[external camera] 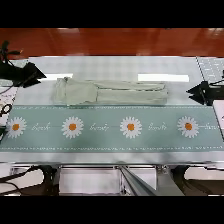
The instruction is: Fold the shirts.
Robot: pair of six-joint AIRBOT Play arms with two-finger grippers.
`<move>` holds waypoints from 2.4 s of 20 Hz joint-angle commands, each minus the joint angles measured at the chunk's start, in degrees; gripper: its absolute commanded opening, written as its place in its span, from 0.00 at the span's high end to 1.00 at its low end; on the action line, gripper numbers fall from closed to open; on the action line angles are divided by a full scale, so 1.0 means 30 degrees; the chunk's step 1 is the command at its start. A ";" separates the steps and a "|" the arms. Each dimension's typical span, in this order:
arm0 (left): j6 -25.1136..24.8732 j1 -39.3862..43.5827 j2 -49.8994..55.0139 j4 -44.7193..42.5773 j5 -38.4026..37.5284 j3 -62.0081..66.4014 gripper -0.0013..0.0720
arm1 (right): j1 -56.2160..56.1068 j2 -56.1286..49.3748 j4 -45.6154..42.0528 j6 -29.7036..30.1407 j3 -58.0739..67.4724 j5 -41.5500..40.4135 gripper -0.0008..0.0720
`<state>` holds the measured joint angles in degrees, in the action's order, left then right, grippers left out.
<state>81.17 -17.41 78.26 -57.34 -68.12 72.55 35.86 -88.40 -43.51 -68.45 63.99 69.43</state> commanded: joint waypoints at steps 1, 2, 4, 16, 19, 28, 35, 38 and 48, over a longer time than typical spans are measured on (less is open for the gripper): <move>-0.0845 0.0546 -0.3395 0.0852 0.2106 -0.5442 0.29 | 0.0175 -0.0379 0.1887 0.1188 -0.2521 -0.1712 0.41; -0.0874 0.0699 -0.3738 0.0838 0.2084 -0.6127 0.29 | -0.0036 -0.0823 0.2142 0.1188 -0.2514 -0.1719 0.41; -0.0896 0.0882 -0.3927 0.0845 0.2055 -0.6790 0.29 | -0.0707 -0.1515 0.3104 0.1319 -0.2514 -0.1931 0.41; -0.0911 0.1049 -0.3927 0.1333 0.2157 -0.6805 0.29 | -0.5472 -0.5304 0.5909 -0.0044 0.1596 -0.2135 0.41; -0.0911 0.1049 -0.3927 0.1333 0.2164 -0.6805 0.29 | -0.6280 -0.5559 0.5909 -0.0255 0.2266 -0.2514 0.41; -0.0911 0.1049 -0.3927 0.1384 0.2222 -0.6798 0.29 | -0.7009 -0.5530 0.5850 0.0364 0.3075 -0.2033 0.95; -0.4707 0.1654 -0.3920 0.6309 0.2375 -0.6798 0.96 | -0.5209 -0.1588 0.2674 0.0335 0.3009 0.0321 0.95; -0.4911 0.4299 -0.3723 0.7563 0.4116 -0.6790 0.96 | -0.4000 0.1727 0.1253 0.0255 0.1974 0.1049 0.95; -0.1647 1.6240 0.6921 0.5508 0.5952 0.4794 0.96 | -0.0801 1.1919 0.0510 0.0437 -0.3045 0.3424 0.95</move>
<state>69.91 23.07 88.44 -36.60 -49.30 74.30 31.81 -60.36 -41.87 -66.89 58.28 77.71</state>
